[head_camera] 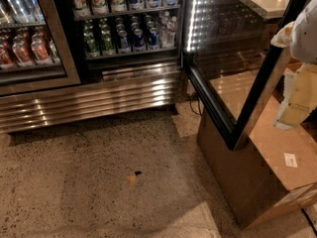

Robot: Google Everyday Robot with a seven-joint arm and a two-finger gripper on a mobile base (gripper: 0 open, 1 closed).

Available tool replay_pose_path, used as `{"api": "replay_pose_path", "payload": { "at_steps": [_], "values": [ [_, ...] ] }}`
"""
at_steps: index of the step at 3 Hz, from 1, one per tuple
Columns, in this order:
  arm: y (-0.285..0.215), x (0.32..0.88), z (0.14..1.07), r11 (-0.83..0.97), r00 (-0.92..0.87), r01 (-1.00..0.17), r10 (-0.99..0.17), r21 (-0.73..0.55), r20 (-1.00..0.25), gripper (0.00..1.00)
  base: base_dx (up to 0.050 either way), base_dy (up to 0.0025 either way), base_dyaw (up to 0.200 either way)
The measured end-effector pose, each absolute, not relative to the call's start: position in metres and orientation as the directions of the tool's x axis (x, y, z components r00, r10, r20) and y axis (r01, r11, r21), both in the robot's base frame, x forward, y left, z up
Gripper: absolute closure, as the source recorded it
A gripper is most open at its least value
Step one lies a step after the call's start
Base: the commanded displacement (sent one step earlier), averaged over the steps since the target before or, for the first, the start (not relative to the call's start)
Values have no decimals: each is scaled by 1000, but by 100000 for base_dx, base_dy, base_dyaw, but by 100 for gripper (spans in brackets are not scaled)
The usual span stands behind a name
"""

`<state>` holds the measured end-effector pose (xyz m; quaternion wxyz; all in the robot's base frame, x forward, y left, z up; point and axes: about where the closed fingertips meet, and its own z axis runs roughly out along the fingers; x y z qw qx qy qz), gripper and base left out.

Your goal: Close right fridge door

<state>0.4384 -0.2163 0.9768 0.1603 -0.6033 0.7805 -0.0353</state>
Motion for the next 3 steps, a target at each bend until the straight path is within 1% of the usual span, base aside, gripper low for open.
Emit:
{"api": "replay_pose_path", "payload": {
  "at_steps": [1,2,3],
  "values": [
    [-216,438,977,270,-221,-930,-953,-248,-208,0,1,0,-19996],
    [-216,438,977,270,-221,-930,-953,-249,-208,0,4597,184,8015],
    [-216,438,977,270,-221,-930,-953,-249,-208,0,4,-5,-19941]
  ]
}}
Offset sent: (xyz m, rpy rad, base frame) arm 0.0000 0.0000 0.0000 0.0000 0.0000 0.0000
